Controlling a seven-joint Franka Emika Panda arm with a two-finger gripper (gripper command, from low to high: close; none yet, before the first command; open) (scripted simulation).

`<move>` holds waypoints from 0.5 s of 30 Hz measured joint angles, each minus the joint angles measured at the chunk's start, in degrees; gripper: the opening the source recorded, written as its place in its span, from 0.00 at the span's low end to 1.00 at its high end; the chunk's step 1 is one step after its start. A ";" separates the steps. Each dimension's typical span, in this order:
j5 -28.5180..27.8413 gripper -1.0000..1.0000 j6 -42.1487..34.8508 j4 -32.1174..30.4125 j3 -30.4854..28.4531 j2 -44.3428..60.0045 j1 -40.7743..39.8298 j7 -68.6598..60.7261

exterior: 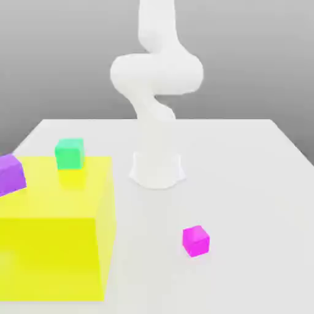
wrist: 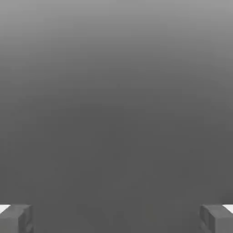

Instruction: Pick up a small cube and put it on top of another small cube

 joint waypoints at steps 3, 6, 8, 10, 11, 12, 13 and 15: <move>0.72 0.50 4.56 -4.99 0.30 5.73 1.75 -1.57; 1.32 0.50 9.02 -9.86 0.72 11.35 3.49 -3.03; 1.67 0.50 12.01 -13.12 1.08 15.12 4.63 -3.97; 1.96 0.50 15.05 -16.44 1.51 18.98 5.75 -4.89; 2.16 0.50 16.60 -18.13 1.93 20.98 6.15 -5.41; 2.26 0.50 18.21 -19.86 2.21 23.03 6.70 -5.85; 2.31 0.50 19.87 -21.62 2.50 25.16 7.26 -6.27; 2.24 0.50 23.41 -25.30 3.23 29.75 8.29 -7.02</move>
